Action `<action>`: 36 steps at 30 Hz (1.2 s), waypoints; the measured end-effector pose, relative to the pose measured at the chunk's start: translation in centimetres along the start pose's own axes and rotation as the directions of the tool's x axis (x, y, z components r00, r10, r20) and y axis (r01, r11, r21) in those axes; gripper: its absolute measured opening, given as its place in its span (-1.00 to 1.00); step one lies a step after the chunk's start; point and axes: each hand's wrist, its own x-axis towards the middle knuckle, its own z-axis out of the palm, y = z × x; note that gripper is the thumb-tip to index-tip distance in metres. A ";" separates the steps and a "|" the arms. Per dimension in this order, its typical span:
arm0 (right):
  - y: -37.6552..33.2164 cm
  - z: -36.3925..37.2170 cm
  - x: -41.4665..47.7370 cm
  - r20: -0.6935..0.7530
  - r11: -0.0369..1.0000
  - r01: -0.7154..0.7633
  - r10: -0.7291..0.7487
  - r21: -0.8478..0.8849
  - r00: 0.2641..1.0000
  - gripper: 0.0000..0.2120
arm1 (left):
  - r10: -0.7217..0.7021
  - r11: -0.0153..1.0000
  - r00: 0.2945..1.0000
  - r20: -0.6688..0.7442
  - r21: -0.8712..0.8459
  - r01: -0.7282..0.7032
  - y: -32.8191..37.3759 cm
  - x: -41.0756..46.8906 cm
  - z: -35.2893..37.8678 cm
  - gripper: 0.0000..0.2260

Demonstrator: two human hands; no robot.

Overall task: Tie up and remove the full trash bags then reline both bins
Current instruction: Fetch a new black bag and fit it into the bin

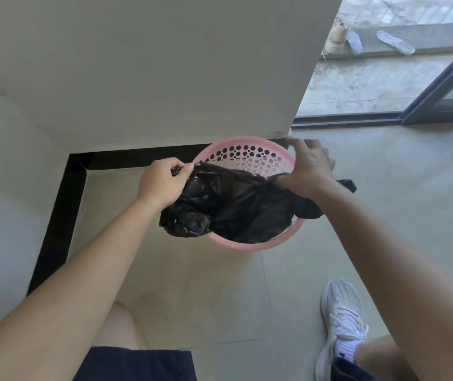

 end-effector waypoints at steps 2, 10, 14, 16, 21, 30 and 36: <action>-2.3 0.4 -1.0 -0.085 0.968 0.248 -0.250 -0.032 0.964 -0.30 | 0.039 0.999 0.995 -0.096 0.031 -0.036 0.1 -0.1 0.6 -0.73; -4.7 2.2 -4.0 0.279 0.795 0.470 -0.385 -0.383 0.880 -0.44 | -0.022 0.986 0.964 -0.263 -0.168 -0.024 0.4 1.3 3.0 -0.68; -4.7 1.4 -4.3 0.197 0.873 0.376 -0.328 -0.312 0.924 -0.39 | -0.065 0.961 0.954 -0.292 -0.275 -0.019 0.9 1.4 4.0 -0.67; -5.4 1.7 -4.5 -0.041 0.859 0.479 -0.494 -0.180 0.869 -0.53 | -0.078 0.951 0.951 -0.301 -0.308 -0.019 1.0 1.2 4.2 -0.65; -4.3 3.8 -3.5 0.192 0.857 0.515 -0.500 -0.036 0.845 -0.56 | -0.031 0.956 0.953 -0.301 -0.287 -0.060 1.1 1.0 3.8 -0.66; 1.3 2.0 2.5 0.010 0.914 0.281 -0.291 -0.293 0.957 -0.46 | -0.040 0.994 0.968 -0.249 -0.105 0.014 -1.5 2.3 2.7 -0.68; 0.3 3.1 5.6 0.169 0.938 0.229 -0.190 -0.261 0.967 -0.24 | -0.119 0.989 0.991 -0.062 -0.100 0.112 -2.3 4.0 3.8 -0.71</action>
